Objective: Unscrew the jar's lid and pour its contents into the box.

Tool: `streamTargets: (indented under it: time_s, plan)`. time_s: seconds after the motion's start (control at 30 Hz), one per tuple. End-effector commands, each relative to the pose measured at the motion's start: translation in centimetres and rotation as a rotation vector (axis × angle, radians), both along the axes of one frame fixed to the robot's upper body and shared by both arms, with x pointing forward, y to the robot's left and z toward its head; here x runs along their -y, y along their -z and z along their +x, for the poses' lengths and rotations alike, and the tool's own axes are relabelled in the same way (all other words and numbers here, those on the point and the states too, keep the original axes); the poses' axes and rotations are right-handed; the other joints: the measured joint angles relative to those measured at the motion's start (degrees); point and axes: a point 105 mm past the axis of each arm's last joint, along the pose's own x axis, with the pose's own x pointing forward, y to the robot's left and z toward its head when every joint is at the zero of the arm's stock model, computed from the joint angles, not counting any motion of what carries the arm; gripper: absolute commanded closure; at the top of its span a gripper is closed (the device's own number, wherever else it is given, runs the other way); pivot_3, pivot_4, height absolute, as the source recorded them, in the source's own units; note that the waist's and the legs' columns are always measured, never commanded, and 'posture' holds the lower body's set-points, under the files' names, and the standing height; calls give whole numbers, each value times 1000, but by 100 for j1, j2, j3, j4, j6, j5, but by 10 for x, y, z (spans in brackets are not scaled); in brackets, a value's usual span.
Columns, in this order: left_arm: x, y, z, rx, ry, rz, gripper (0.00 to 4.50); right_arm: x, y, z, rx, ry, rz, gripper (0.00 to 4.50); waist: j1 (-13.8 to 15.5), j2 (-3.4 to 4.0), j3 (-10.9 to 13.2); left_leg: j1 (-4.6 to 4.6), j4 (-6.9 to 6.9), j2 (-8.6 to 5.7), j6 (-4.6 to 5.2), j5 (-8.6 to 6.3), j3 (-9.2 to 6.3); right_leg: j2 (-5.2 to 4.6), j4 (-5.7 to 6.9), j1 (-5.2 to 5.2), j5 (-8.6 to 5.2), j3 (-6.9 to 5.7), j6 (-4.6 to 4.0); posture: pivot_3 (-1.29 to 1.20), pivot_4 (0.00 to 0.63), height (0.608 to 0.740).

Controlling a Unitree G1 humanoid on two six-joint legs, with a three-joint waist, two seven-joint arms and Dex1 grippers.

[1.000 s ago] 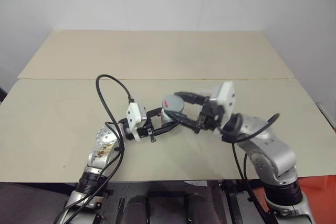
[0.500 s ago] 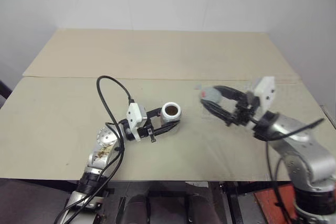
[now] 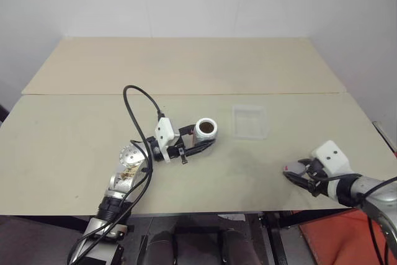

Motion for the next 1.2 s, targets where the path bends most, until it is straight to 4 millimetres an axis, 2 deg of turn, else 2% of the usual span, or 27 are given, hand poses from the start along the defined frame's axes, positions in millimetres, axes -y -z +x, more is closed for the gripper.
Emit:
streamTargets:
  time_s: [0.03,0.13,0.17,0.37,0.47,0.63,0.7,0.77,0.9,1.07,1.2]
  plan:
    - [2,-12,2,68,-10,-14,2571,3,-4,1,-14,16,3,1007,1,0,0,-1,-1,-1,0,0,0,-1,-1,0,5,0,-8,0,150,740]
    - [2,-13,6,76,-33,-3,2571,2,-9,3,-7,-2,-5,124,5,0,0,-5,-1,-7,1,-1,-2,-6,-3,-1,6,-1,-9,0,150,740]
    - [2,-14,8,81,-45,8,2571,1,-12,3,3,-11,-6,29,6,0,0,-5,-1,-8,1,-1,-2,-7,-3,-1,6,-1,-8,0,150,740]
    - [6,-24,30,123,-84,63,2571,-14,-37,5,97,-94,9,29,17,-1,1,-5,0,-11,1,-1,-6,-7,-2,0,-6,-2,19,0,150,740]
    - [19,-32,52,160,-112,135,2571,-22,-50,12,160,-92,29,29,32,-4,2,-8,3,-15,1,0,-7,-7,-3,1,-6,-2,28,0,150,740]
    - [50,-48,83,209,-125,218,2571,-27,-55,16,206,-73,9,29,110,-6,3,-19,2,-27,3,-1,-15,-14,-11,1,-1,-4,25,0,150,740]
    - [63,-57,94,279,-144,289,2571,-29,-56,16,223,-58,8,29,131,-7,4,-40,2,-37,7,-3,-20,-18,-19,-13,10,-6,12,0,150,740]
    - [77,-66,104,400,-202,401,2571,-31,-58,14,234,-46,10,29,141,-8,5,-51,2,-43,13,-6,-25,-21,-31,-17,12,-6,18,0,150,740]
    - [103,-79,109,873,-255,720,2571,-37,-63,8,275,-23,33,29,153,-9,5,-87,1,-54,37,-21,-43,-26,-79,-19,21,-15,37,0,150,740]
    - [124,-88,107,1322,-244,911,2571,-43,-58,-4,287,-16,34,29,181,-9,5,-97,1,-72,61,-38,-42,-43,-88,-24,8,-12,61,0,150,740]
    - [134,-88,102,1585,-192,975,2571,-42,-61,-7,312,25,60,29,213,-9,5,-117,4,-75,61,-40,-41,-47,-83,-44,6,-13,64,0,150,740]
